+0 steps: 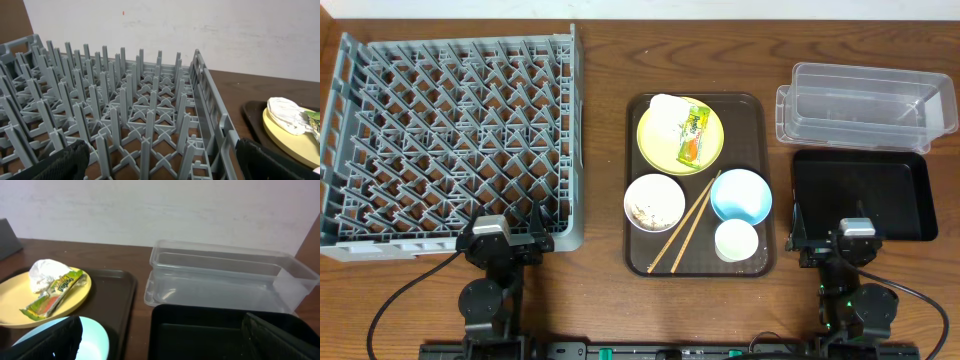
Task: Sort waste into correct bins and load items into the dishwasher rack
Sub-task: 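Move the right gripper from rest toward the yellow plate, then grasp the yellow snack wrapper and tissue on the plate with the right gripper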
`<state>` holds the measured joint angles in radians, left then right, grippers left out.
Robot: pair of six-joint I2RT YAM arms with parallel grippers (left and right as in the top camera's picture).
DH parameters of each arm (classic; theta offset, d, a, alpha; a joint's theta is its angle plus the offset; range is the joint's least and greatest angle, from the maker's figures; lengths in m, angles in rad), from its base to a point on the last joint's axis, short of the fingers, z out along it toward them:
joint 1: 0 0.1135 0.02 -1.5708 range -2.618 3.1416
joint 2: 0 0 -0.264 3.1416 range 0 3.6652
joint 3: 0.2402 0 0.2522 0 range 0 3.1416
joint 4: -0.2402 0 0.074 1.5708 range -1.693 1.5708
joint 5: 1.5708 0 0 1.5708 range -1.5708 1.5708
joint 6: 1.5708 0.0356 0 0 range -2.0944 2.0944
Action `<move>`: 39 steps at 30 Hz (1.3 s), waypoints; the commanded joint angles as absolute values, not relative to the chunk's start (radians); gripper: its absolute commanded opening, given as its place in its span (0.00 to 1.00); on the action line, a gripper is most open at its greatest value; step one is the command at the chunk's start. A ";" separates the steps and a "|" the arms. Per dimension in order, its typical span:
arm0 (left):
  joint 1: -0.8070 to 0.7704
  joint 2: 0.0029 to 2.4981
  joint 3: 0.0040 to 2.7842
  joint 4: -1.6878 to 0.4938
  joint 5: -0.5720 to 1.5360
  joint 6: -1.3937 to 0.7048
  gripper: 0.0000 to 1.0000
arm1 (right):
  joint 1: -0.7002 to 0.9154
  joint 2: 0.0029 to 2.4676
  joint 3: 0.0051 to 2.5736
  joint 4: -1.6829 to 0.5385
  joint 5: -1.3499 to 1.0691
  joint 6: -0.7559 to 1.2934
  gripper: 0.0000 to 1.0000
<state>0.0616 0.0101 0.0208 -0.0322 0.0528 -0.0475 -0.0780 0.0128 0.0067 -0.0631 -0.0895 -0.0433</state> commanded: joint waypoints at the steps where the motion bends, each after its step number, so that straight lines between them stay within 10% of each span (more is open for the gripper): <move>1: 0.058 0.004 0.004 -0.066 0.051 -0.038 0.96 | -0.084 0.014 0.006 -0.066 -0.086 -0.001 0.99; 16: 0.058 0.197 0.147 -0.131 0.051 -0.120 0.96 | -0.084 0.285 0.262 -0.136 -0.077 0.057 0.99; 39: 0.058 0.511 0.395 -0.360 0.052 -0.091 0.96 | 0.002 1.399 1.479 -0.897 -0.425 -0.061 0.99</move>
